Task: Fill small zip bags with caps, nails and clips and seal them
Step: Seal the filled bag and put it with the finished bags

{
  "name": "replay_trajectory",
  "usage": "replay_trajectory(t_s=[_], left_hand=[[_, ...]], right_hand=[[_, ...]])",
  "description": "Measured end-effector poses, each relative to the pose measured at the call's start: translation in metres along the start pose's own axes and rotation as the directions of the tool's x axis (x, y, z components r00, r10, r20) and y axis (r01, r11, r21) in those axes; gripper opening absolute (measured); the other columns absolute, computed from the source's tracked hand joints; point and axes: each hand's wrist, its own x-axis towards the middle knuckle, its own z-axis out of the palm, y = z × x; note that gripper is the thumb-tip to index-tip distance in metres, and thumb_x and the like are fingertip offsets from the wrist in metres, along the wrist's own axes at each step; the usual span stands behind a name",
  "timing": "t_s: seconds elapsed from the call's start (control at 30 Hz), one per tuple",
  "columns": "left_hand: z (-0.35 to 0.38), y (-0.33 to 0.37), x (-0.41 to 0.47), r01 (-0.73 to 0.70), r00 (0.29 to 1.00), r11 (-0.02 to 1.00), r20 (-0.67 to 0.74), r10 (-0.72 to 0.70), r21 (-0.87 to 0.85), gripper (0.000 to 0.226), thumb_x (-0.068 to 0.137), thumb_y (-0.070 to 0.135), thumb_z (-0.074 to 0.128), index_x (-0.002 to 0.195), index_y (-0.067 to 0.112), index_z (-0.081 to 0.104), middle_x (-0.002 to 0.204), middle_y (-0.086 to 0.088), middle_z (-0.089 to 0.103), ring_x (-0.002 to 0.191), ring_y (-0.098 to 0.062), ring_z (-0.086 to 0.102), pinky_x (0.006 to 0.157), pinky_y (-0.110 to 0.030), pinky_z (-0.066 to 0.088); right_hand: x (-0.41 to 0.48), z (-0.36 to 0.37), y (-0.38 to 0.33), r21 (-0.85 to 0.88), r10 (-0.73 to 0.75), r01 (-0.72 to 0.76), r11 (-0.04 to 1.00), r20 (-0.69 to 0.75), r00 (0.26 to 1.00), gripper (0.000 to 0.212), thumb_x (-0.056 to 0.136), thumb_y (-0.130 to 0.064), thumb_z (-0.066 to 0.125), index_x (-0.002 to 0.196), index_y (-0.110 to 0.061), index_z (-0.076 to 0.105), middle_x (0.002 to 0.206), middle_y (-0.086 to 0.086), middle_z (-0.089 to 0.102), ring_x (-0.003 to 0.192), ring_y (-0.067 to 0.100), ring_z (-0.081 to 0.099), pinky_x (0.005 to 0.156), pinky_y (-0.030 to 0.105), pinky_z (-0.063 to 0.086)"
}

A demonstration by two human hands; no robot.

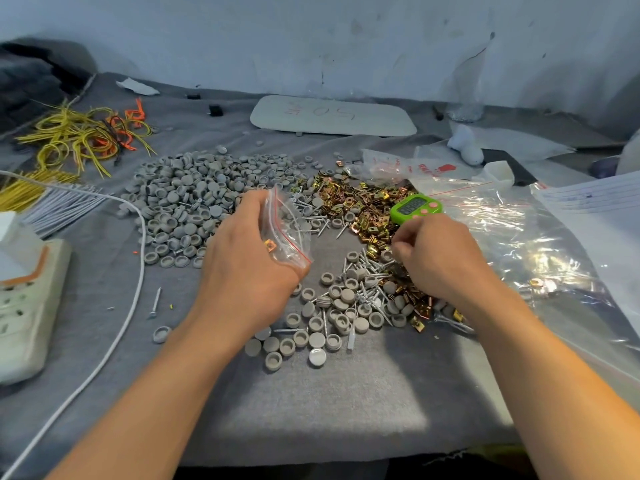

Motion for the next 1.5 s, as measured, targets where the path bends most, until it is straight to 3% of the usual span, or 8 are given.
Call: replay_trajectory(t_s=[0.07, 0.17, 0.33, 0.77, 0.93, 1.03, 1.2, 1.5], left_hand=[[0.000, -0.001, 0.001, -0.008, 1.000, 1.000, -0.004, 0.008, 0.003, 0.069, 0.069, 0.030, 0.091, 0.108, 0.052, 0.038, 0.097, 0.018, 0.059, 0.086, -0.003, 0.056, 0.065, -0.026, 0.041], [0.001, -0.002, 0.002, -0.007, 1.000, 1.000, 0.010, 0.007, 0.025, 0.069, 0.069, 0.031, 0.091, 0.110, 0.051, 0.040, 0.098, 0.017, 0.059, 0.086, -0.005, 0.056, 0.064, -0.024, 0.040], [0.010, -0.001, 0.000, -0.029, 0.998, 0.995, 0.060, 0.023, 0.100, 0.065, 0.067, 0.026, 0.089, 0.111, 0.043, 0.045, 0.093, 0.017, 0.056, 0.082, -0.002, 0.052, 0.062, -0.020, 0.035], [0.015, 0.002, -0.004, -0.112, 0.986, 0.989, 0.134, 0.099, 0.093, 0.054, 0.075, 0.034, 0.082, 0.111, 0.045, 0.045, 0.088, 0.021, 0.054, 0.083, -0.002, 0.051, 0.062, -0.019, 0.035], [0.011, 0.010, -0.001, 0.046, 0.974, 0.987, 0.226, -0.010, -0.154, 0.053, 0.058, 0.037, 0.081, 0.104, 0.046, 0.055, 0.092, 0.023, 0.067, 0.078, 0.003, 0.063, 0.065, -0.031, 0.051], [0.007, 0.008, 0.003, 0.187, 0.972, 0.925, 0.197, -0.125, -0.332, 0.050, 0.063, 0.024, 0.082, 0.106, 0.039, 0.061, 0.091, 0.017, 0.070, 0.076, -0.002, 0.065, 0.070, -0.032, 0.051], [-0.007, -0.001, 0.012, 0.303, 0.953, 0.734, 0.189, -0.237, -0.607, 0.035, 0.075, -0.003, 0.077, 0.098, 0.021, 0.066, 0.075, 0.014, 0.068, 0.071, -0.001, 0.065, 0.072, -0.025, 0.047], [-0.016, -0.009, 0.017, 0.242, 0.969, 0.810, 0.092, -0.229, -0.534, 0.046, 0.060, 0.020, 0.077, 0.105, 0.024, 0.066, 0.084, 0.012, 0.071, 0.080, -0.007, 0.067, 0.077, -0.027, 0.048]], right_hand=[[0.000, -0.001, -0.002, 0.274, 0.034, -0.032, 0.961, -0.004, 0.999, 0.019, 0.101, -0.021, 0.063, 0.083, -0.022, 0.071, 0.079, -0.001, 0.075, 0.069, 0.015, 0.065, 0.066, 0.032, 0.050], [-0.007, -0.002, -0.013, 0.742, 0.036, -0.155, 0.652, 0.174, 0.984, 0.012, 0.100, -0.010, 0.065, 0.090, -0.010, 0.070, 0.075, 0.009, 0.077, 0.055, 0.014, 0.064, 0.054, 0.029, 0.053], [-0.016, -0.002, -0.028, 0.924, -0.164, -0.219, 0.313, 0.280, 0.946, 0.015, 0.088, 0.011, 0.069, 0.095, 0.000, 0.075, 0.084, 0.019, 0.077, 0.073, 0.022, 0.076, 0.064, 0.023, 0.061], [-0.027, 0.006, -0.054, 0.754, -0.249, 0.105, 0.648, 0.080, 0.965, 0.022, 0.074, 0.003, 0.083, 0.081, -0.018, 0.084, 0.075, 0.004, 0.079, 0.069, 0.023, 0.075, 0.069, 0.038, 0.064], [-0.030, 0.005, -0.067, 0.821, -0.359, 0.232, 0.522, -0.036, 0.933, 0.029, 0.077, 0.009, 0.076, 0.083, -0.018, 0.085, 0.079, 0.001, 0.080, 0.068, 0.011, 0.074, 0.062, 0.024, 0.059], [-0.023, 0.000, -0.061, 0.854, -0.205, 0.211, 0.475, -0.126, 0.971, 0.027, 0.080, 0.007, 0.075, 0.080, -0.017, 0.084, 0.075, 0.002, 0.079, 0.057, 0.006, 0.063, 0.054, 0.019, 0.049], [-0.015, 0.003, -0.043, 0.319, -0.127, 0.125, 0.940, -0.014, 0.992, 0.023, 0.089, -0.009, 0.075, 0.078, -0.029, 0.081, 0.077, -0.014, 0.076, 0.064, 0.000, 0.068, 0.056, 0.011, 0.048], [-0.027, 0.006, -0.046, -0.119, -0.196, 0.232, 0.965, 0.253, 0.947, 0.017, 0.085, -0.034, 0.078, 0.102, -0.036, 0.079, 0.093, -0.012, 0.070, 0.091, 0.015, 0.064, 0.072, 0.025, 0.046]])
